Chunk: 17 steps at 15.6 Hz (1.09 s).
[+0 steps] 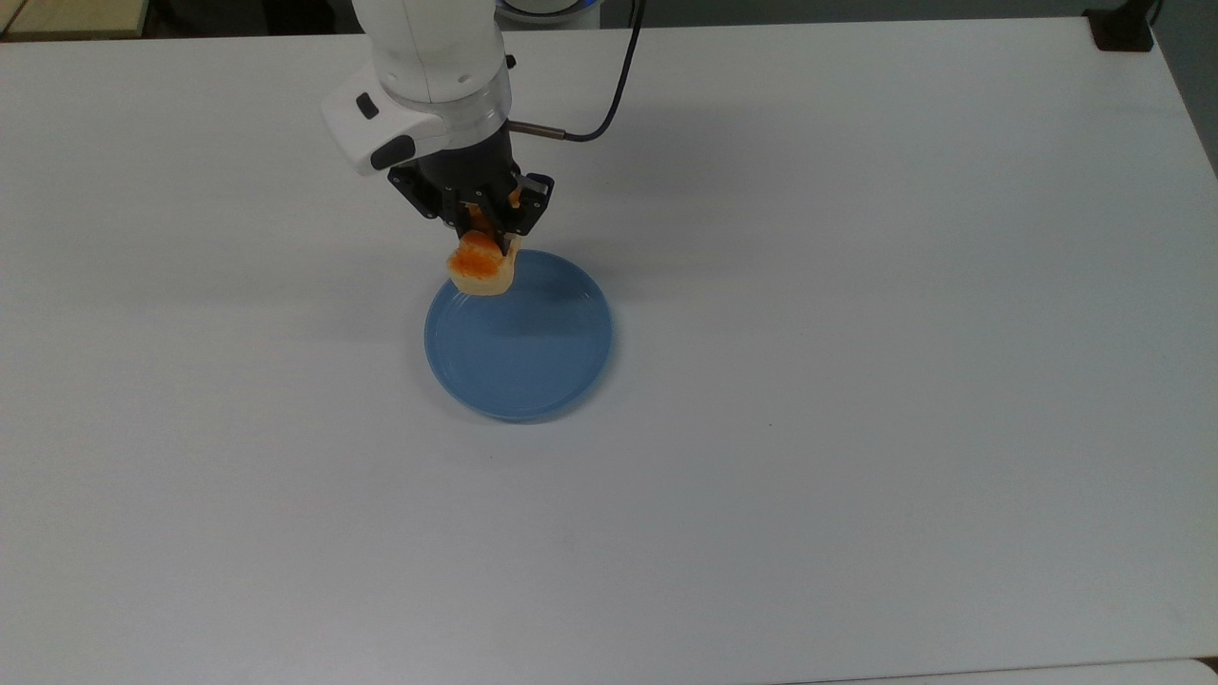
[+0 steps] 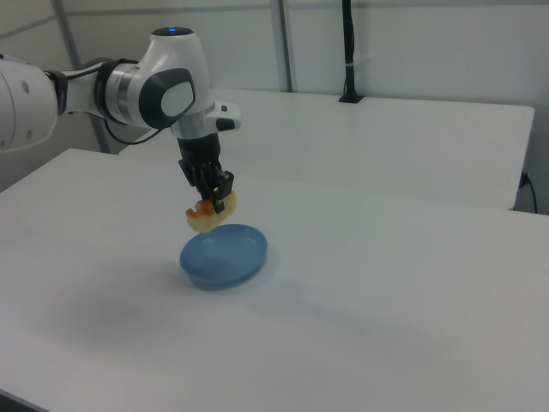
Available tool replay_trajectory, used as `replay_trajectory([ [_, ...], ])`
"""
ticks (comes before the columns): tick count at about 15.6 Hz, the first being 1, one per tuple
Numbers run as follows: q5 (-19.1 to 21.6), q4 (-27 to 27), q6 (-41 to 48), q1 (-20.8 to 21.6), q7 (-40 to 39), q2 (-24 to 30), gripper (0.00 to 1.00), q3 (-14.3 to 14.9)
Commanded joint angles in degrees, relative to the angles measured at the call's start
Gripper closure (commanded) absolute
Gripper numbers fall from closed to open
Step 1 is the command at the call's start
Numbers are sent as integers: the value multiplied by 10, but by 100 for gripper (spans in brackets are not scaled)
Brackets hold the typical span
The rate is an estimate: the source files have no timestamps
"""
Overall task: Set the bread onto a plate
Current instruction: 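Lower the bread roll onto the blue plate and open the gripper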
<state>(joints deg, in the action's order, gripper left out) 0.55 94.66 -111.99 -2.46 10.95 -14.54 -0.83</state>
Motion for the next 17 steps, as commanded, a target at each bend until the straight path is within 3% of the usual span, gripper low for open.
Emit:
replay_trajectory([
  [1, -24, -9, 6, 15, 39, -24, 67, 5],
  [11, -74, -20, -51, 33, 108, -102, 67, 4],
  [17, -83, -32, -71, 41, 136, -131, 66, 4],
])
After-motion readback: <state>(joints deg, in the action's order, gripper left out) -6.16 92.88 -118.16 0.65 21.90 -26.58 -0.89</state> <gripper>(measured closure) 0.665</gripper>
